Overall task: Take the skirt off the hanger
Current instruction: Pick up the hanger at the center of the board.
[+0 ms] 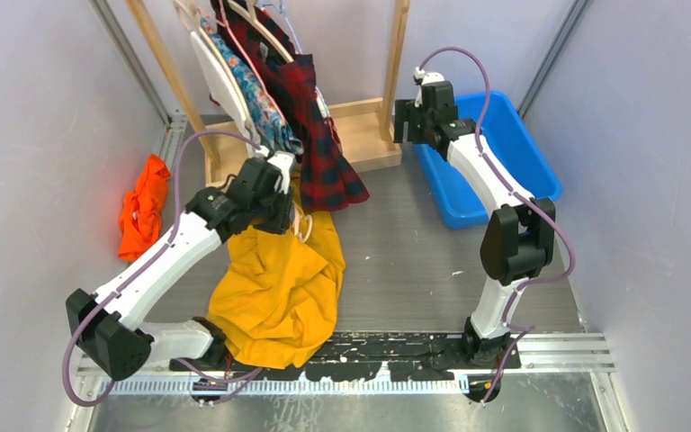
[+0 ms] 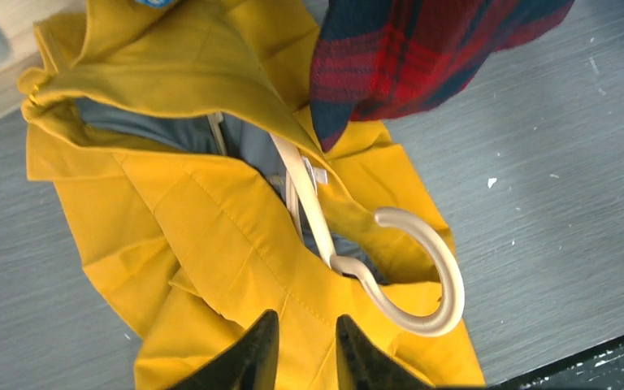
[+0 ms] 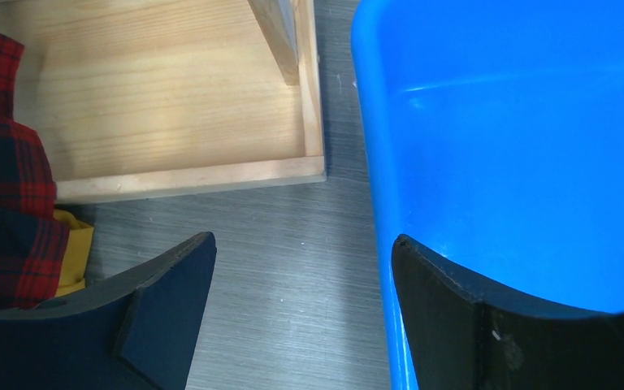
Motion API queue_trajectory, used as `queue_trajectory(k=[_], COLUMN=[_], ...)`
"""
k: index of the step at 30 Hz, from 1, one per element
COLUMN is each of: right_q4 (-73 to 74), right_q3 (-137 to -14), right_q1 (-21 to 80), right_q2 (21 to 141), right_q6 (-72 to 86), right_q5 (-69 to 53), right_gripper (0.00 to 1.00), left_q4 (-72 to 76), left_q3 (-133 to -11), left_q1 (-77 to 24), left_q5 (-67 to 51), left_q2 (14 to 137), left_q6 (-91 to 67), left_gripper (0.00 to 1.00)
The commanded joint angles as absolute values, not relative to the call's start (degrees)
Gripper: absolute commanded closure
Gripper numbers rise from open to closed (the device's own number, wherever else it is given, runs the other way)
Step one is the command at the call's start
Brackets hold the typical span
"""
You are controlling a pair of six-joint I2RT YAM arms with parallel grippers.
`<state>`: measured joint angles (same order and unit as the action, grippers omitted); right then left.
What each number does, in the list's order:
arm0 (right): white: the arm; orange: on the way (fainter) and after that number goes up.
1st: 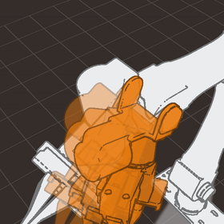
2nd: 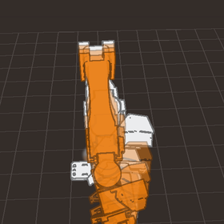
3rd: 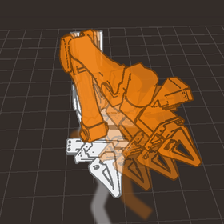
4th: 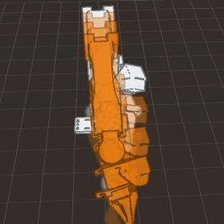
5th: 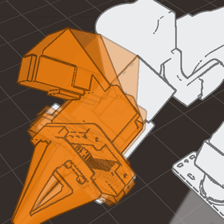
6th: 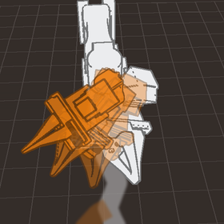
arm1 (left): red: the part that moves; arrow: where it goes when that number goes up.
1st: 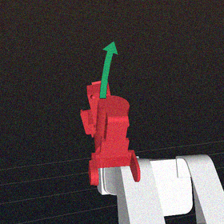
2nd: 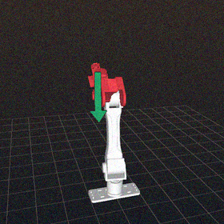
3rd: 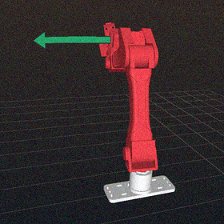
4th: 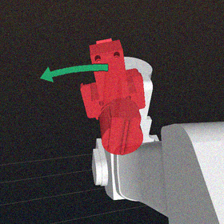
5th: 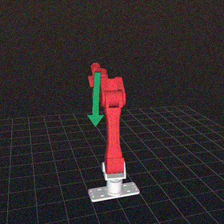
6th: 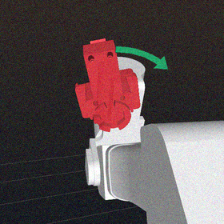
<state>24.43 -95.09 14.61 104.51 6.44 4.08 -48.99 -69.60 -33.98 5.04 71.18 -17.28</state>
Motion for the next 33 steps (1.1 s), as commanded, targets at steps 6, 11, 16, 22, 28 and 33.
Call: queue_trajectory(k=[6, 11, 16, 22, 28, 33], right_q4=[21.9, 22.3, 22.2, 22.2, 22.0, 21.7], right_q3=[-95.4, -95.6, -95.2, -94.4, -92.8, -92.7], right_q1=[14.3, 14.3, 14.2, 14.3, 14.3, 14.2], right_q2=[105.5, 106.6, 107.6, 107.9, 107.0, 107.3], right_q6=[7.6, 7.5, 7.2, 6.4, 6.4, 6.6], right_q5=[5.1, 5.2, 5.8, 7.4, 7.6, 7.4], right_gripper=[0.16, 0.16, 0.16, 0.16, 0.16, 0.16], left_q4=[-43.0, -42.5, -39.5, -34.9, -34.6, -37.3], left_q3=[-64.2, -61.3, -60.6, -61.0, -61.9, -61.8], left_q1=[-38.8, -42.7, -46.1, -49.1, -51.7, -53.8], left_q5=[13.1, 20.3, 23.9, 28.4, 30.9, 30.4], left_q2=[65.8, 62.8, 62.1, 66.1, 64.8, 61.4], left_q6=[-22.9, -24.8, -22.9, -19.7, -20.5, -23.3], left_gripper=[0.58, 0.57, 0.54, 0.54, 0.51, 0.52])
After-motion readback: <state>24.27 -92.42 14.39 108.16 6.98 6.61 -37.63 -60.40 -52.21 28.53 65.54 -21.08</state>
